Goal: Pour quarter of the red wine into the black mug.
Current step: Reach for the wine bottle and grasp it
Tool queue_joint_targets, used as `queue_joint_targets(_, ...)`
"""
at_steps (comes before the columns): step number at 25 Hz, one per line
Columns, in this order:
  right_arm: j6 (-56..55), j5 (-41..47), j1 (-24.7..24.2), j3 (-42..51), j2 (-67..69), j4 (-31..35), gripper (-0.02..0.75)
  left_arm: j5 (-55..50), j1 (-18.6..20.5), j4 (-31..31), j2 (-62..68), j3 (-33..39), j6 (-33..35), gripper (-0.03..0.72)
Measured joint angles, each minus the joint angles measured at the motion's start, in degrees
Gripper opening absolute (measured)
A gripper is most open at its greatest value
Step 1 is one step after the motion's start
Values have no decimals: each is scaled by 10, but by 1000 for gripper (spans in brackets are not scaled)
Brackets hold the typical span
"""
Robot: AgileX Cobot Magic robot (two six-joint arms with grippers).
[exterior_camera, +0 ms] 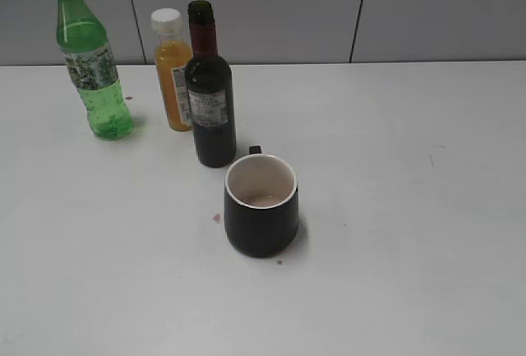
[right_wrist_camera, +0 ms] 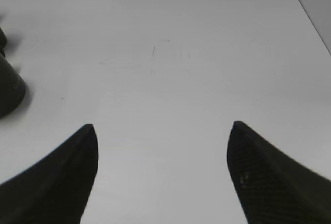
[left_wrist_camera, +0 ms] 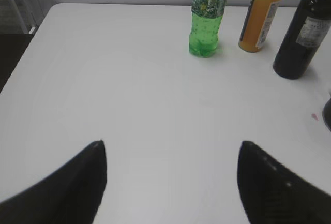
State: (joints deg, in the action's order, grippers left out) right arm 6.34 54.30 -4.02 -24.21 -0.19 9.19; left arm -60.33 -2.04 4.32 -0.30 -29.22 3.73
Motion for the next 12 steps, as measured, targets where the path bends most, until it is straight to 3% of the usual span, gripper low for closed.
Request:
queue_joint_targets(5, 0, 0, 0, 0, 0, 0, 587, 21, 0, -11, 17, -8, 5, 659)
queue_joint_targets(9, 0, 0, 0, 0, 0, 0, 586, 141, 0, -14, 83, -14, 17, 689)
queue_joint_targets(12, 0, 0, 0, 0, 0, 0, 586, 248, 0, 26, 161, -15, 70, 690)
